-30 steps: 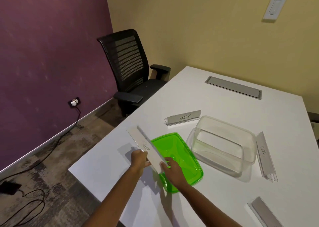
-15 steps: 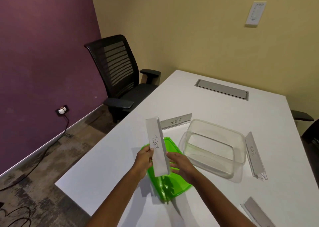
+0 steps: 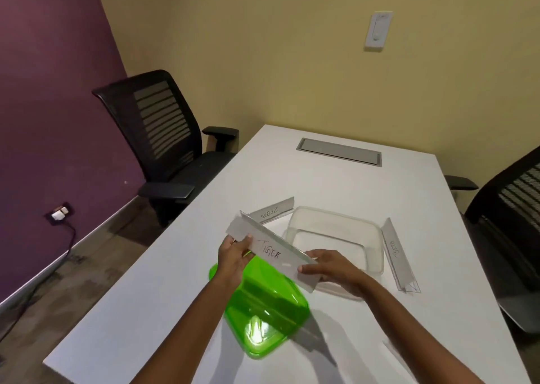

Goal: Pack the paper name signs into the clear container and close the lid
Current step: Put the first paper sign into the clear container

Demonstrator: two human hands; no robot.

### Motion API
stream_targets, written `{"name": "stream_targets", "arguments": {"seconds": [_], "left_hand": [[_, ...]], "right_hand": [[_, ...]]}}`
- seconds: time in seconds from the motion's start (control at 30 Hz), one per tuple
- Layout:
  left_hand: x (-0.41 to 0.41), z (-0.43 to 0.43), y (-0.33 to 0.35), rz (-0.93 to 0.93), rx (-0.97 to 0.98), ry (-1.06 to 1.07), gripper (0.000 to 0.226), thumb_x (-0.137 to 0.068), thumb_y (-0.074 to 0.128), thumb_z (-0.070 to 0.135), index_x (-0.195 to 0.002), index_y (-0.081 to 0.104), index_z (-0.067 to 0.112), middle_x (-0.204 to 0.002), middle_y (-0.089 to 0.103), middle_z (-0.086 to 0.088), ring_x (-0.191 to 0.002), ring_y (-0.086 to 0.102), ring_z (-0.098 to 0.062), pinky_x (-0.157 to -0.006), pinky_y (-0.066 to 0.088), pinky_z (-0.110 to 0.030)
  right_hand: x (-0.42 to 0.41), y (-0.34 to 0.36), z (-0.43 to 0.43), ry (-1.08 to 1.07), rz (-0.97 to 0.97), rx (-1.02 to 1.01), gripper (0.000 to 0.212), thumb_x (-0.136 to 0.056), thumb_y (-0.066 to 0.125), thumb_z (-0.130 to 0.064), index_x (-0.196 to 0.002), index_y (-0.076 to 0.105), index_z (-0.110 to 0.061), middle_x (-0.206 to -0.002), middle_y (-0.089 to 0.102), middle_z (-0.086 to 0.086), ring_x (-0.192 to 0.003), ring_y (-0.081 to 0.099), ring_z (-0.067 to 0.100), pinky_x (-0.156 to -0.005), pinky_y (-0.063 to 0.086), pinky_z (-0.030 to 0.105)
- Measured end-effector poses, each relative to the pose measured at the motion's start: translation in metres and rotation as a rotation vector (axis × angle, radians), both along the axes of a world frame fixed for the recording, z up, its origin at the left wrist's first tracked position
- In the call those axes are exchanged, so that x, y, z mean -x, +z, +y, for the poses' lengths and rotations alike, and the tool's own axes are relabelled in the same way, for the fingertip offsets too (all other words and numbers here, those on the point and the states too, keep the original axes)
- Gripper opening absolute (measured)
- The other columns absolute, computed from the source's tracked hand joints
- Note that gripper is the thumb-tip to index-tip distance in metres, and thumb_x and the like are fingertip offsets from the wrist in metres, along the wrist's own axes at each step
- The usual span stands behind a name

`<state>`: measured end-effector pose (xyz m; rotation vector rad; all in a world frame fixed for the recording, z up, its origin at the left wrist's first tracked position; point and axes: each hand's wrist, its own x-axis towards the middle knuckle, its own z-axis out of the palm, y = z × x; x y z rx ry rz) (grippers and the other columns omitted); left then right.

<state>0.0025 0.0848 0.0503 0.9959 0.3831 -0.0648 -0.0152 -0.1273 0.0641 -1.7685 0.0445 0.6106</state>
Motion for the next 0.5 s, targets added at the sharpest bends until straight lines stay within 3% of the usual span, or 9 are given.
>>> {"name": "stream_targets", "arguments": {"seconds": [0.1,0.2,0.3,0.43,0.5], "left_hand": [[-0.015,0.003,0.005,-0.043,-0.143,-0.005,0.025,-0.092,0.050,-0.007,-0.111,0.048,0.009,-0.091,0.059,-0.008,-0.077,0.058,-0.017,-0.052,0.057,-0.015],[-0.029,-0.004,0.010,-0.072,-0.431,-0.107,0.025,-0.088,0.056,-0.007,-0.111,0.053,0.004,-0.082,0.059,-0.006,-0.077,0.058,-0.022,-0.049,0.055,-0.014],[-0.046,-0.015,0.009,-0.155,-0.851,-0.158,0.025,-0.082,0.066,-0.002,-0.107,0.060,-0.003,-0.088,0.060,-0.010,-0.087,0.056,-0.020,-0.068,0.047,-0.027],[-0.063,-0.038,0.012,-0.284,-1.237,-0.235,0.052,-0.082,0.065,0.007,-0.129,0.047,0.021,-0.086,0.062,-0.003,-0.081,0.058,-0.020,-0.070,0.038,-0.025],[-0.073,-0.050,0.012,-0.327,-1.429,-0.321,0.055,-0.084,0.061,0.010,-0.134,0.047,0.028,-0.099,0.067,-0.005,-0.093,0.062,-0.025,-0.073,0.042,-0.028]], "right_hand": [[-0.010,0.013,-0.028,0.017,-0.081,0.083,0.017,-0.082,0.070,-0.008,-0.097,0.068,-0.015,-0.092,0.067,0.007,-0.076,0.063,0.010,-0.064,0.050,0.014],[-0.024,0.023,-0.053,0.047,-0.217,0.268,0.031,-0.078,0.076,-0.015,-0.107,0.068,-0.011,-0.098,0.067,0.003,-0.092,0.060,0.014,-0.079,0.045,0.025],[-0.036,0.031,-0.074,0.042,-0.298,0.425,0.046,-0.074,0.079,-0.021,-0.117,0.064,-0.013,-0.115,0.066,0.001,-0.113,0.058,0.014,-0.095,0.045,0.027],[-0.053,0.037,-0.095,0.092,-0.406,0.618,0.051,-0.077,0.077,-0.027,-0.123,0.060,-0.016,-0.128,0.062,0.003,-0.120,0.056,0.018,-0.088,0.040,0.021],[-0.062,0.038,-0.102,0.151,-0.461,0.771,0.053,-0.080,0.073,-0.029,-0.128,0.056,-0.017,-0.134,0.059,0.002,-0.121,0.054,0.020,-0.093,0.041,0.027]]}}
